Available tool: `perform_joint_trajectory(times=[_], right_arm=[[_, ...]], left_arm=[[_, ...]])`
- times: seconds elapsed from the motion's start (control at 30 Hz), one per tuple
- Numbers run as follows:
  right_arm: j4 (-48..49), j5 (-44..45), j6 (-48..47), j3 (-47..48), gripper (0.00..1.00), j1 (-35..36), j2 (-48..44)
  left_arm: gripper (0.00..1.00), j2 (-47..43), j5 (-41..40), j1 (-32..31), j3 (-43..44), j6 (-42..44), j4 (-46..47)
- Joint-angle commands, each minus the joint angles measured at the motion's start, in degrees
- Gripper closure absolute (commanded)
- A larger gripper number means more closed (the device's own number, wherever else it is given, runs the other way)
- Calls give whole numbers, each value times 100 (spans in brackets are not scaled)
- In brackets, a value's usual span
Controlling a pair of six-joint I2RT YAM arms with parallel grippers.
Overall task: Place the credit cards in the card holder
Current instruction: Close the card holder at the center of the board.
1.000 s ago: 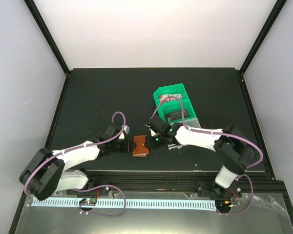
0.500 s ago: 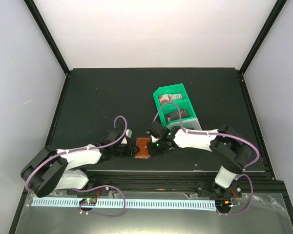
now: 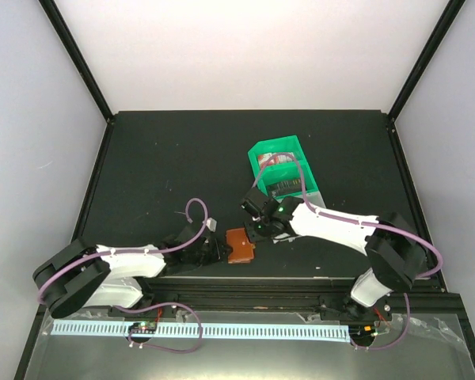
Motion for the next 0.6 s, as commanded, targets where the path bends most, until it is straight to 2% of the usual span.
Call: perform_joint_trajectory(times=[0.0, 0.1, 0.27, 0.43, 0.57], right_arm=[[-575, 833, 63, 322, 60, 56, 54], [-673, 959, 113, 483, 56, 150, 230], [-759, 1013, 172, 663, 53, 329, 460], [-777, 979, 184, 905, 52, 441, 848], [-841, 1028, 239, 1056, 52, 540, 1153]], left_arm=[[75, 96, -376, -215, -246, -761, 218], [69, 96, -500, -267, -249, -849, 192], [68, 322, -549, -268, -285, -880, 164], [71, 301, -665, -268, -285, -766, -161], [78, 239, -744, -268, -344, -736, -256]])
